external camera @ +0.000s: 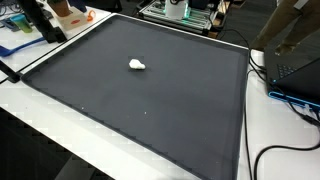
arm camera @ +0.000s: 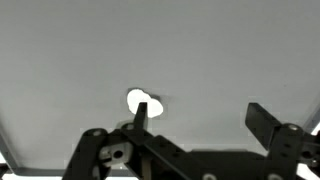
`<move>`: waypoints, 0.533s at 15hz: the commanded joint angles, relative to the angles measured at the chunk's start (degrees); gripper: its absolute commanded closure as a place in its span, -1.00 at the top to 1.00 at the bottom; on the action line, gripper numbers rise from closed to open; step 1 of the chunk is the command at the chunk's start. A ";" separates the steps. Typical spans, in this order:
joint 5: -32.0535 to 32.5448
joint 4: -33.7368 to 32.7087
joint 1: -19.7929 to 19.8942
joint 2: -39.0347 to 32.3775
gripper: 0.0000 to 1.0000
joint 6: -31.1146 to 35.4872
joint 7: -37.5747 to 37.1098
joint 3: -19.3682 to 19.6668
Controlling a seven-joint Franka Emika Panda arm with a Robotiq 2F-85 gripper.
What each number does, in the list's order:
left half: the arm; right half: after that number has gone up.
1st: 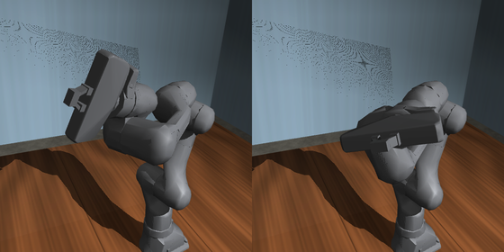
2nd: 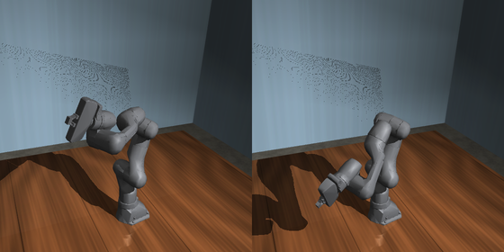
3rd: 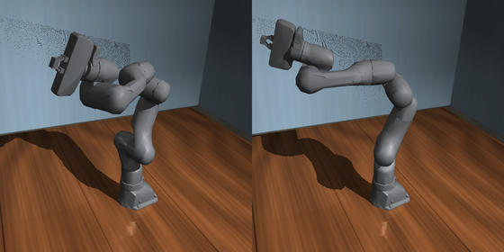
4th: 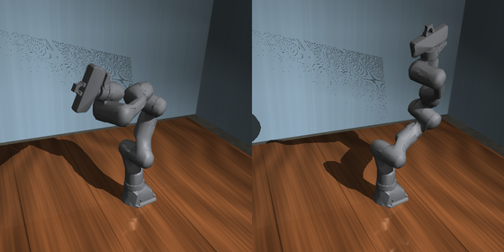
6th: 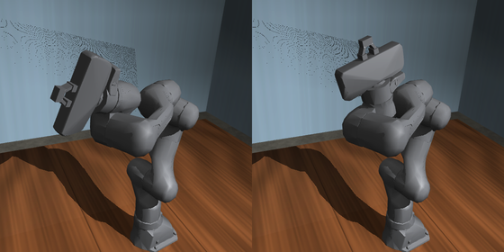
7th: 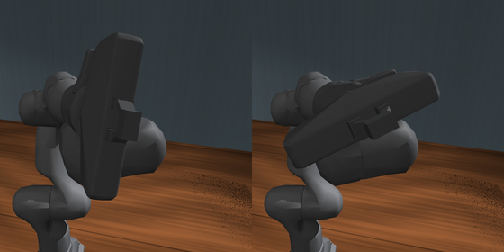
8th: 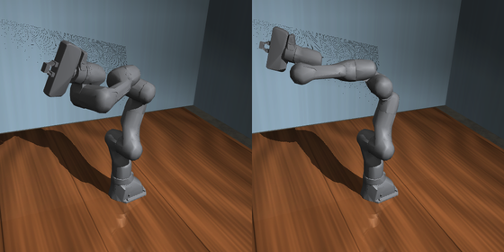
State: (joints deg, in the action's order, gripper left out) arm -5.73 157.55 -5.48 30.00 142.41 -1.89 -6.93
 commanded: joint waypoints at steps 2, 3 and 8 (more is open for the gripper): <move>1.69 0.03 1.51 -9.11 1.00 19.04 -1.04 0.29; 2.00 0.13 2.25 -11.86 1.00 23.70 -1.08 0.44; 1.60 0.53 3.58 -27.62 1.00 46.05 0.10 3.08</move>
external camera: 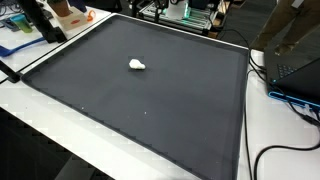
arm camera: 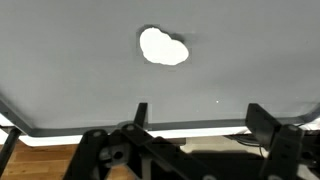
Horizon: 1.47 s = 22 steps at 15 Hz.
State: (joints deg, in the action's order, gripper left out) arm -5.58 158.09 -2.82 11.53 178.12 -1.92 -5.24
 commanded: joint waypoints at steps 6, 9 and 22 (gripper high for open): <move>4.05 0.10 2.53 -24.17 1.00 27.73 -2.52 -0.33; 2.70 -0.17 0.80 -23.93 1.00 26.91 -1.49 0.99; 0.74 -1.35 -1.84 -29.86 1.00 40.12 -1.22 1.33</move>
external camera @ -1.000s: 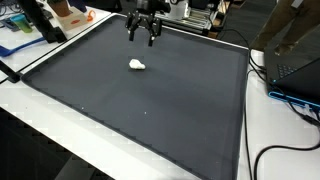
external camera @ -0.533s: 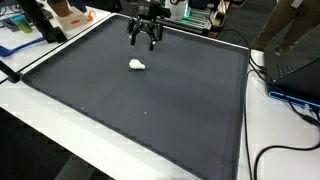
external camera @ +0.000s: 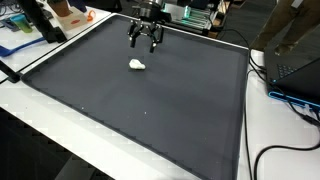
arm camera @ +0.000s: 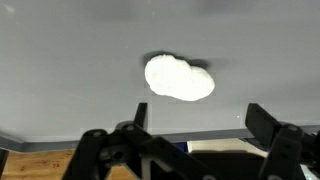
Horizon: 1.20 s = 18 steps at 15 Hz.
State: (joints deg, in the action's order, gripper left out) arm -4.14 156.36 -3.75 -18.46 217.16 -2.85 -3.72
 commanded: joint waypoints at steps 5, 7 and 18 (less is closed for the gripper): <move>-0.62 0.44 -1.63 0.56 1.00 0.38 -0.29 -0.62; -0.43 0.35 -1.68 1.00 1.00 -0.86 -0.76 -0.89; -10.89 -5.07 -6.11 5.83 1.00 -15.10 3.56 1.75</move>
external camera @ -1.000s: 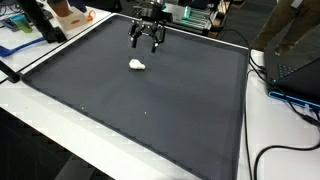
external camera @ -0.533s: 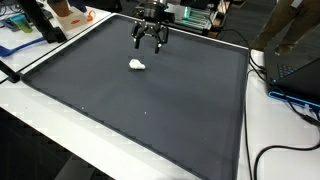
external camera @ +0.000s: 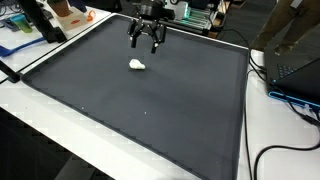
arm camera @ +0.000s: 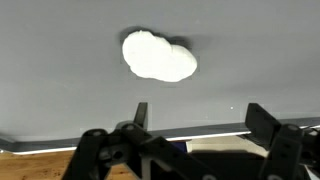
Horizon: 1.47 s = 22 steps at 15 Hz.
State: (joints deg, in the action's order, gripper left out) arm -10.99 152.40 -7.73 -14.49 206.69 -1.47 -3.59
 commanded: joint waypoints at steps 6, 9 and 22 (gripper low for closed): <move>-13.61 -4.27 -7.16 2.22 1.00 -12.09 7.29 7.00; -11.23 -4.68 -5.18 1.54 1.00 -11.21 5.47 5.30; -11.52 -10.16 -18.89 1.82 1.00 -28.22 6.17 22.46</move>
State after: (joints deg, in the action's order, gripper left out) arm -23.77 143.48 -22.33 -13.10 184.08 5.93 14.39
